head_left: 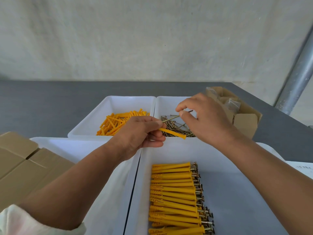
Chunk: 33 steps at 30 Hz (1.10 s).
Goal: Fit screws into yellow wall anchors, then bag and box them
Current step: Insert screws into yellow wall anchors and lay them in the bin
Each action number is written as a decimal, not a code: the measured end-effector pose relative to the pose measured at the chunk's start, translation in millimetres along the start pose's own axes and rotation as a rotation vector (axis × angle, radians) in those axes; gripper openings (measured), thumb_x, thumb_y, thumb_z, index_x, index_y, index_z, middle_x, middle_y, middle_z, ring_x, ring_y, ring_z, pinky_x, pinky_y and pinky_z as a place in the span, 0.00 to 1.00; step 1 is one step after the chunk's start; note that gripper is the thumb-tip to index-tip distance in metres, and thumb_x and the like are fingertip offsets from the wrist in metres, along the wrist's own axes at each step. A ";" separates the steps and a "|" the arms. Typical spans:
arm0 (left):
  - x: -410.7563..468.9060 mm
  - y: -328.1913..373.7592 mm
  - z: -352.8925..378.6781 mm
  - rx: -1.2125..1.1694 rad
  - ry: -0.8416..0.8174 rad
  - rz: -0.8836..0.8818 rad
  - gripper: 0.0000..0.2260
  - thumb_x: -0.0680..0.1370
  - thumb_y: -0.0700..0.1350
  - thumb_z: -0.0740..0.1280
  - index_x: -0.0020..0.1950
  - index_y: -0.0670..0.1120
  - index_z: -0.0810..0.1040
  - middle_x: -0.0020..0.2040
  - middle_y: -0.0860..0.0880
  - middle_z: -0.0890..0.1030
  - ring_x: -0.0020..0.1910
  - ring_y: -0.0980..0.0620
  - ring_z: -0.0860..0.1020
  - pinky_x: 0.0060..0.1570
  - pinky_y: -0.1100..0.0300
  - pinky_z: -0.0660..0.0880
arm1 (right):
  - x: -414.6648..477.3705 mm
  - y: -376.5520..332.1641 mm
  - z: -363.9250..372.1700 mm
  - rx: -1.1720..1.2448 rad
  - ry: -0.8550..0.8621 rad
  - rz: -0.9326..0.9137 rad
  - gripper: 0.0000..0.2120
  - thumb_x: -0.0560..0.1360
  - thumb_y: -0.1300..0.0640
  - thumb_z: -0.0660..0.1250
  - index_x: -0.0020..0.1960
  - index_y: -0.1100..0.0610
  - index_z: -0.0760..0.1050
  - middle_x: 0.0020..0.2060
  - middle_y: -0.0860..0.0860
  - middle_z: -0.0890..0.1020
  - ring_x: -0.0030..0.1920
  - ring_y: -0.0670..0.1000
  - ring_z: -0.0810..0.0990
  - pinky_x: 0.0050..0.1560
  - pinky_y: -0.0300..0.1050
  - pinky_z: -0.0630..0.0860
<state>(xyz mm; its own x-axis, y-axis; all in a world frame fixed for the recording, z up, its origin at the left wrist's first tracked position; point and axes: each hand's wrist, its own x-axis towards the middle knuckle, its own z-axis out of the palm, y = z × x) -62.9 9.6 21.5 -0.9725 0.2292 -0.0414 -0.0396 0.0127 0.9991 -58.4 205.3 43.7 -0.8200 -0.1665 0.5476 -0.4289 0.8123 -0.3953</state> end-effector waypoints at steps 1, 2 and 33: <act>0.0 -0.1 0.4 0.001 -0.003 -0.004 0.09 0.80 0.41 0.66 0.45 0.42 0.84 0.33 0.46 0.80 0.36 0.50 0.83 0.37 0.58 0.81 | -0.9 -2.4 0.1 -0.054 -0.019 -0.037 0.09 0.80 0.53 0.63 0.54 0.46 0.81 0.53 0.48 0.77 0.57 0.49 0.73 0.54 0.47 0.72; -0.1 -0.2 0.8 0.002 -0.008 -0.008 0.08 0.80 0.41 0.66 0.45 0.41 0.84 0.33 0.46 0.80 0.36 0.50 0.83 0.37 0.58 0.81 | -1.8 -4.8 0.4 -0.096 -0.037 -0.074 0.10 0.80 0.53 0.62 0.54 0.47 0.82 0.54 0.48 0.77 0.58 0.50 0.71 0.55 0.47 0.71; 3.2 1.0 -5.9 -0.379 0.034 -0.137 0.06 0.78 0.34 0.64 0.44 0.38 0.80 0.33 0.43 0.82 0.39 0.44 0.85 0.35 0.57 0.81 | 10.5 5.0 -3.0 0.648 0.198 0.432 0.17 0.75 0.64 0.68 0.59 0.52 0.67 0.40 0.54 0.83 0.29 0.44 0.81 0.29 0.37 0.76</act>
<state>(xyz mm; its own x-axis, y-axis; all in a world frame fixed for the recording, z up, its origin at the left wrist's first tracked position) -67.4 4.6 22.3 -0.9591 0.2180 -0.1803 -0.2449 -0.3205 0.9150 -68.0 209.4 49.7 -0.9073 0.2405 0.3450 -0.2733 0.2862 -0.9184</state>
